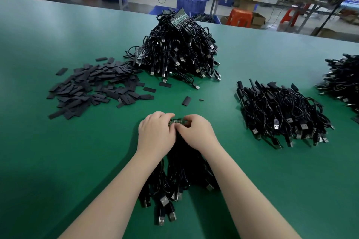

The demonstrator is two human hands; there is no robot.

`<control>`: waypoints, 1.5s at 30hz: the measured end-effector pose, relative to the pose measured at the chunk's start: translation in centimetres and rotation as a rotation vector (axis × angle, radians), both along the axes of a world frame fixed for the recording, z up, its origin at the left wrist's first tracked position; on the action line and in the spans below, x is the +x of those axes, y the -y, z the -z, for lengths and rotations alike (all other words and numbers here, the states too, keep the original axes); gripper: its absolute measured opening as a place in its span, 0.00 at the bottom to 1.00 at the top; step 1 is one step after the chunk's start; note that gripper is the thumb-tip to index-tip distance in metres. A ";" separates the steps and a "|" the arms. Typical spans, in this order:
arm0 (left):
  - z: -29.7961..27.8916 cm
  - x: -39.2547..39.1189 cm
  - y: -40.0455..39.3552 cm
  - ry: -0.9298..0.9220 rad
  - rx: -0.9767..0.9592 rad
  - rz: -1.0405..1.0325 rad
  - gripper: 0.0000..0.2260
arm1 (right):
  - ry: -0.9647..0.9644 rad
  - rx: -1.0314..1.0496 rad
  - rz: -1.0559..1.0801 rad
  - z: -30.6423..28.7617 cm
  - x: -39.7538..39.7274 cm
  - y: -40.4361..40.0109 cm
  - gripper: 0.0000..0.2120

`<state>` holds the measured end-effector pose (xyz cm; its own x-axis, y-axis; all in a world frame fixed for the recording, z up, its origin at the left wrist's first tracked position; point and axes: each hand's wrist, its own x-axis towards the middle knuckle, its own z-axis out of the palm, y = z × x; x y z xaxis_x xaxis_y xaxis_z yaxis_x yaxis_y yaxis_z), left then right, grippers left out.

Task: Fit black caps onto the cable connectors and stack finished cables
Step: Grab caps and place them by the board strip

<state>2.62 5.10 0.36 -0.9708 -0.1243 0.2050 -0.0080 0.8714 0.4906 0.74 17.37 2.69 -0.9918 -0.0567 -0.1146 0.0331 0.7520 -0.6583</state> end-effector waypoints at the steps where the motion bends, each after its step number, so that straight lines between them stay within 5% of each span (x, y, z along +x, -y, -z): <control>1: 0.0 0.0 0.1 -0.005 0.016 0.002 0.16 | -0.015 -0.002 0.003 0.1 0.0 -0.1 0.12; 7: -0.3 0.6 -0.1 -0.098 0.081 0.062 0.20 | -0.076 -0.311 0.076 1.1 0.3 -1.8 0.10; 13: -0.5 0.7 -0.4 -0.195 0.043 0.045 0.13 | -0.192 -0.576 0.085 1.5 1.3 -3.0 0.09; 22: -0.9 0.9 -0.4 -0.273 0.057 0.090 0.03 | -0.312 -0.486 0.087 1.0 2.1 -2.8 0.07; 45: -1.0 1.2 -1.4 -0.324 0.057 0.057 0.03 | -0.549 -0.302 0.117 1.2 2.5 -2.1 0.05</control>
<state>3.81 6.46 1.36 -0.8619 -0.0923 0.4986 0.2041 0.8370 0.5078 3.21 19.47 1.46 -0.9030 0.1050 0.4167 -0.2991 0.5425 -0.7850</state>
